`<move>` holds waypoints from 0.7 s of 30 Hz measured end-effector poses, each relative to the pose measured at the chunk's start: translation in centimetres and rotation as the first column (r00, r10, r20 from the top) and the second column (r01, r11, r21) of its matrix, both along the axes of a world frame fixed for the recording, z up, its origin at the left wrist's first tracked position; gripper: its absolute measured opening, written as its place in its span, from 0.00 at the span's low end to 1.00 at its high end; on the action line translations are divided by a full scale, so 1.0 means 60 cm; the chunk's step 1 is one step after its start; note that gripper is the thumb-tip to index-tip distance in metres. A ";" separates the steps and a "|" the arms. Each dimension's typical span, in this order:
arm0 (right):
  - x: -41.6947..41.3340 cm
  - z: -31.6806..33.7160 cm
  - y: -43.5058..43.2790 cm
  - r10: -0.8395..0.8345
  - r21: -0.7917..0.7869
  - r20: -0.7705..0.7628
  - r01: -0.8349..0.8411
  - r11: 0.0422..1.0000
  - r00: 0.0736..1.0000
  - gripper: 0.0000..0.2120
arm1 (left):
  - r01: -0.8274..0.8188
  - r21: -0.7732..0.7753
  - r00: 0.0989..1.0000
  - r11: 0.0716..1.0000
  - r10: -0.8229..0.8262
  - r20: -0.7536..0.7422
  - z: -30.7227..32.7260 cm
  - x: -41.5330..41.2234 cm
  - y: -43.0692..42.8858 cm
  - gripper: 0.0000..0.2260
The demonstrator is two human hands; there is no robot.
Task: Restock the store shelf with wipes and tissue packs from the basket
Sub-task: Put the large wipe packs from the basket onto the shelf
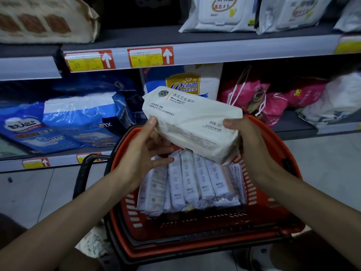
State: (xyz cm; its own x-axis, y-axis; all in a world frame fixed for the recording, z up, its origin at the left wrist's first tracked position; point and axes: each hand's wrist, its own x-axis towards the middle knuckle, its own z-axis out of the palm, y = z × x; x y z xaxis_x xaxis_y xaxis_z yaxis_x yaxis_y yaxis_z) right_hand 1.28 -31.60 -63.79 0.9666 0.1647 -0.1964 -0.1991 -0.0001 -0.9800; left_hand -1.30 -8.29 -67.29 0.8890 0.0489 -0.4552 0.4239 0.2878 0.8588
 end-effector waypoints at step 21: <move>0.010 0.021 0.002 0.044 0.099 -0.045 -0.039 0.994 0.998 0.26 | 0.204 0.164 0.978 0.965 -0.209 0.015 0.053 -0.001 0.066 0.40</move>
State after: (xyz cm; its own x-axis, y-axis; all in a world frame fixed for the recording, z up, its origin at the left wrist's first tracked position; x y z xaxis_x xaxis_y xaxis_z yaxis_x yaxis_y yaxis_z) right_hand 1.87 -31.50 -62.52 0.9488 0.2249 -0.2220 -0.2463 0.0864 -0.9653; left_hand -1.39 -4.35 -64.08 0.9013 -0.0669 -0.4280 0.4316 0.0543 0.9004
